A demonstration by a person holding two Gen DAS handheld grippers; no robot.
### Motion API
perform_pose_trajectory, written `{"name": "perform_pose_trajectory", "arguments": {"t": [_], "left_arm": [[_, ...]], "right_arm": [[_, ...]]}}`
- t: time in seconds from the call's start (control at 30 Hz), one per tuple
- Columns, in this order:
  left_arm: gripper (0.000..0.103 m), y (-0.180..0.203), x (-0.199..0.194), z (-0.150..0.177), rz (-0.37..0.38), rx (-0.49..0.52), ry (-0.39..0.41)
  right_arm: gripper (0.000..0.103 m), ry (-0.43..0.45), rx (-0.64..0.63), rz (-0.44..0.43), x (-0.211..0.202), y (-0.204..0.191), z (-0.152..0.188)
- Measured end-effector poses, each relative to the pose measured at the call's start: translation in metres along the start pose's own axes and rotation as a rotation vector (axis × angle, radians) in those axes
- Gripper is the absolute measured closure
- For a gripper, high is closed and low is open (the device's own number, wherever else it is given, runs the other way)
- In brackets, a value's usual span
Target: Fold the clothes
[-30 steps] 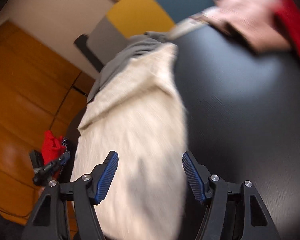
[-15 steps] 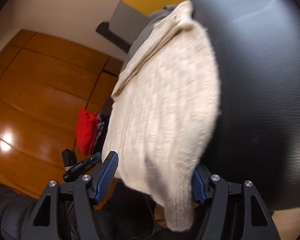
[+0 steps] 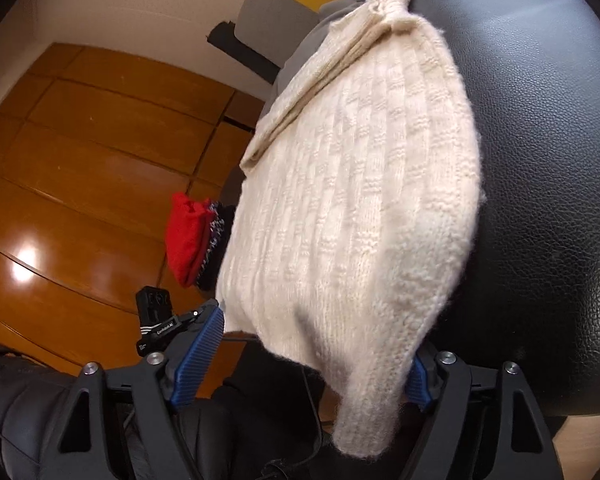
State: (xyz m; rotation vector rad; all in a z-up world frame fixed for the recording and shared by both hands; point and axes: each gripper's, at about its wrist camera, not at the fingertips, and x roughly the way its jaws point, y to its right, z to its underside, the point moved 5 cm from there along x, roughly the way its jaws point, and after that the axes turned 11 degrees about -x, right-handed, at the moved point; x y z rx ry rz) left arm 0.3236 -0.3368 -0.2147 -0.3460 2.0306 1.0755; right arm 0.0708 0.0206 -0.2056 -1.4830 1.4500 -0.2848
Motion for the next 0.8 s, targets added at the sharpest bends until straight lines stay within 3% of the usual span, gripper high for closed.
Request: {"name": "perform_pose_trajectory", "arguments": {"t": [0.03, 0.07, 0.13, 0.17, 0.2, 0.33, 0.43, 0.5, 0.63, 0.8], "left_arm": [[0.059, 0.002, 0.0, -0.001, 0.024, -0.013, -0.004], [0.066, 0.005, 0.0, -0.002, 0.053, -0.03, -0.011], [0.067, 0.009, 0.008, -0.005, 0.095, -0.066, -0.05], [0.068, 0.01, 0.012, -0.006, 0.097, -0.072, -0.066], [0.073, 0.009, 0.013, -0.006, 0.092, -0.07, -0.069], [0.074, 0.007, 0.018, -0.007, 0.069, -0.061, -0.08], [0.09, 0.003, 0.019, -0.008, 0.044, -0.064, -0.092], [0.091, 0.003, 0.016, -0.007, 0.065, -0.077, -0.104], [0.092, 0.007, 0.007, -0.015, 0.204, -0.125, -0.088], [0.092, 0.025, -0.023, -0.038, 0.399, -0.108, -0.023]], "right_arm": [[0.033, -0.001, 0.008, 0.018, -0.001, 0.001, 0.0], [0.042, -0.002, 0.018, 0.041, -0.002, 0.003, 0.002], [0.09, -0.01, 0.038, 0.073, -0.001, 0.01, 0.008], [0.094, -0.021, 0.053, 0.078, 0.001, 0.015, 0.012], [0.094, -0.017, 0.061, 0.076, 0.002, 0.019, 0.016], [0.093, 0.025, 0.052, 0.035, -0.004, 0.024, 0.023], [0.093, 0.006, 0.029, 0.019, -0.003, 0.025, 0.023], [0.093, -0.029, 0.017, 0.042, -0.003, 0.022, 0.019], [0.09, -0.038, -0.019, 0.063, -0.004, 0.01, 0.016], [0.09, 0.051, -0.047, -0.023, -0.01, -0.014, -0.002]]}}
